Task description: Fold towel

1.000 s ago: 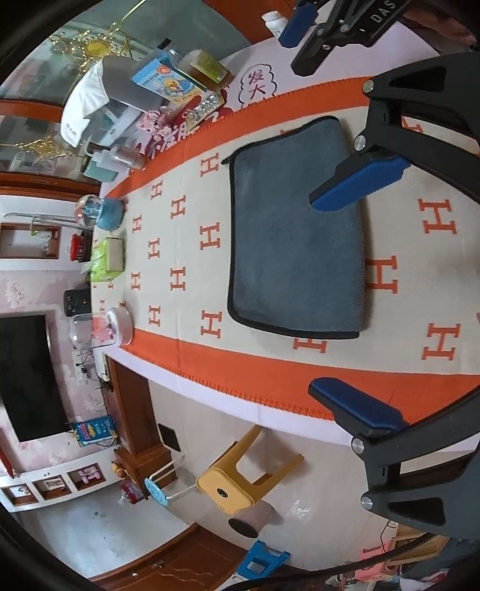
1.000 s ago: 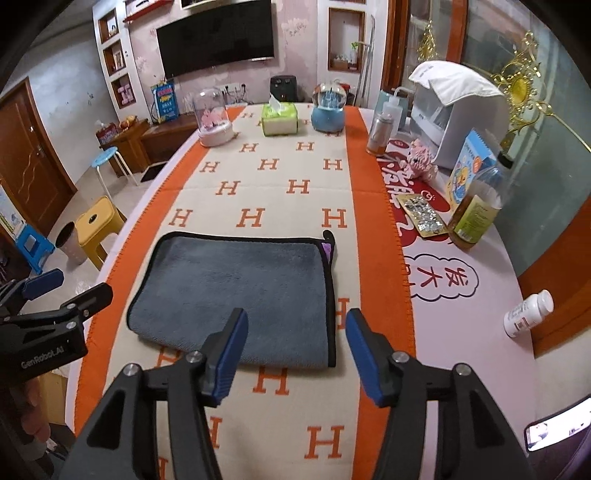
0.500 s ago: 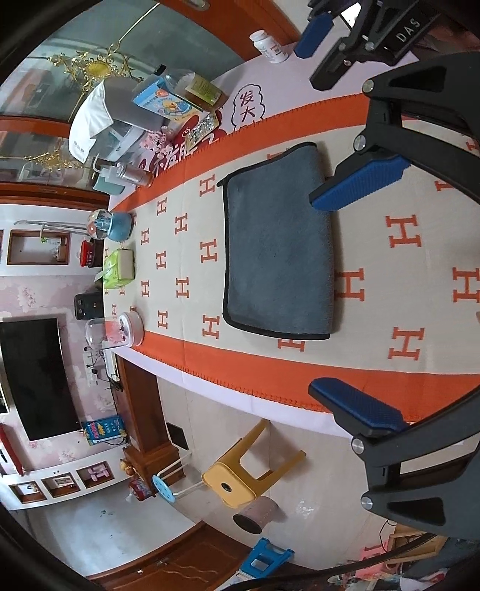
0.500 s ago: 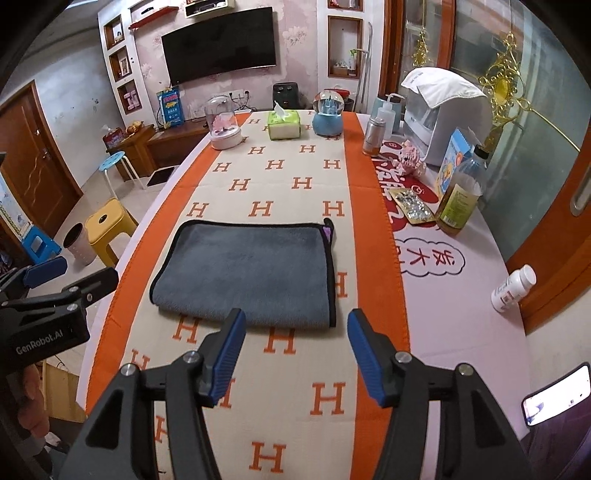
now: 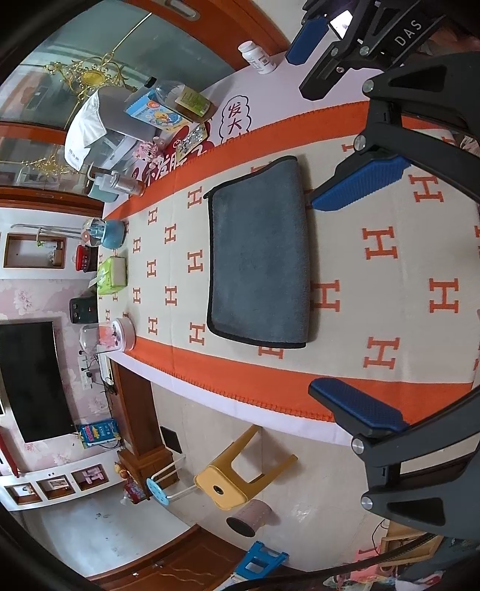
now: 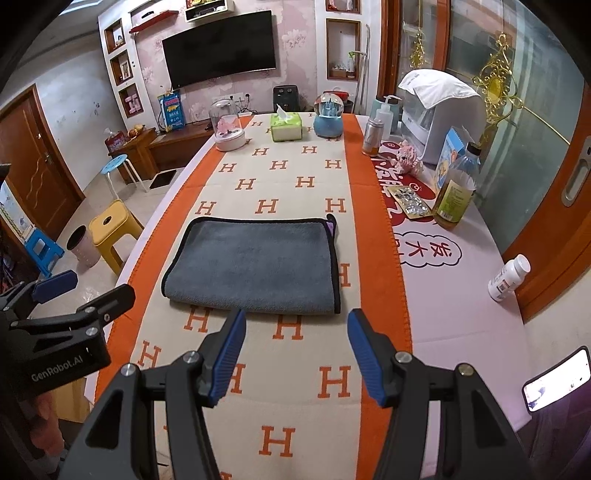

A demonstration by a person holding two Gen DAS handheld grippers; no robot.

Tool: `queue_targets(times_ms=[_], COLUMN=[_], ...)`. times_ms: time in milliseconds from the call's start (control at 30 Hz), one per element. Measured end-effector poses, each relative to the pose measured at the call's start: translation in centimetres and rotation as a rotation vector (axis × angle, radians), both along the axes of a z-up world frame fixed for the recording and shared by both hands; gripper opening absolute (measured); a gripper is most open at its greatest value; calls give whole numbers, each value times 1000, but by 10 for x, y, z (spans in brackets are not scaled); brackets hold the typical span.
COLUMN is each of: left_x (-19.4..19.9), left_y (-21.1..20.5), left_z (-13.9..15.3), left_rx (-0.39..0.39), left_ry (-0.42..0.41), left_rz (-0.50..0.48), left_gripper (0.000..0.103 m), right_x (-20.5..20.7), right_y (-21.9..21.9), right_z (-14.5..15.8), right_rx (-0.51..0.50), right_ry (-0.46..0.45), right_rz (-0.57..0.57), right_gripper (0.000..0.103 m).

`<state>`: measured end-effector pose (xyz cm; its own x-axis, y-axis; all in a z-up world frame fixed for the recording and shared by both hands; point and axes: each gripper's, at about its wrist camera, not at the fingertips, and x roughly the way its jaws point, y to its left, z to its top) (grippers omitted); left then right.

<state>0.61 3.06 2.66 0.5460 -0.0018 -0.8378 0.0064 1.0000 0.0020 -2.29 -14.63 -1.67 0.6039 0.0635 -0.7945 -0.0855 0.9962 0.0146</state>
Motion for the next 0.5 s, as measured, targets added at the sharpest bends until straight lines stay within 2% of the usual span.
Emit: queue_targets(times_ms=[500], left_x=[-14], left_y=[-8], left_z=[4], left_rx=[3], left_ry=[-15], left_rz=[-13], left_gripper=[91], right_x=[-11], right_y=[0], right_z=[0], right_rx=[-9], right_ry=[0], right_rz=[2], right_gripper=[57])
